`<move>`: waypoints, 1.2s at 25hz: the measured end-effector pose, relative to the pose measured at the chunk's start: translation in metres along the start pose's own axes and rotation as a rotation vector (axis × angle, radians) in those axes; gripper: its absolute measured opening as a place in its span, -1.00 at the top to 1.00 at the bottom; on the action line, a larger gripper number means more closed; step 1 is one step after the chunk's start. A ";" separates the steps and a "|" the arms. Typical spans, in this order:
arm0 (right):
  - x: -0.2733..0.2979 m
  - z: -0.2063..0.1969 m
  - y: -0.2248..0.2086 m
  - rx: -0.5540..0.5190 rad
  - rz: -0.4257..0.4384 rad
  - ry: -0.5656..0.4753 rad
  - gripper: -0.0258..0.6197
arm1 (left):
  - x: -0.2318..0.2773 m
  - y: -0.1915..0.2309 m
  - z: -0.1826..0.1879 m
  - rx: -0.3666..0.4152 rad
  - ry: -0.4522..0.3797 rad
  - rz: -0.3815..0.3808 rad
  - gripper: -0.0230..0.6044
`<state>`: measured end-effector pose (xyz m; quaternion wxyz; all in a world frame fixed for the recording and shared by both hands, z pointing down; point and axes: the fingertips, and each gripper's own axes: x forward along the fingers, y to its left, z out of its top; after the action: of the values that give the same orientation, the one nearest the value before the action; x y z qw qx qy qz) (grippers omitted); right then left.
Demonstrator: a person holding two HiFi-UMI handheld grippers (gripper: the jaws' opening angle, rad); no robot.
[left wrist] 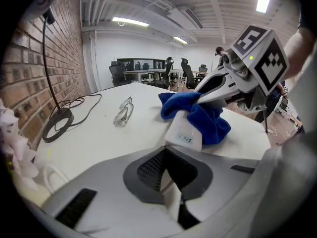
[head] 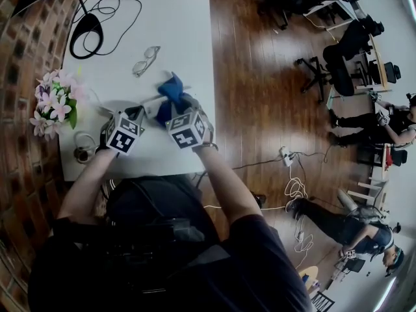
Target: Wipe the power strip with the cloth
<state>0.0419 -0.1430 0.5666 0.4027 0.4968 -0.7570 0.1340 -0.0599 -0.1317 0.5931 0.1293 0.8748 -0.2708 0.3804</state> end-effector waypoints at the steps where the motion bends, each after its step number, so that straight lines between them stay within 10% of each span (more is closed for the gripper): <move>1: 0.000 0.000 0.001 0.006 0.005 -0.004 0.76 | 0.000 0.000 0.000 0.001 -0.001 0.000 0.94; 30: 0.007 0.025 0.052 0.000 0.151 -0.043 0.74 | -0.001 -0.001 0.000 0.009 -0.012 -0.010 0.94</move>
<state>-0.0162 -0.1387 0.5661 0.3753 0.4409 -0.8008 0.1533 -0.0598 -0.1306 0.5928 0.1255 0.8789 -0.2654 0.3760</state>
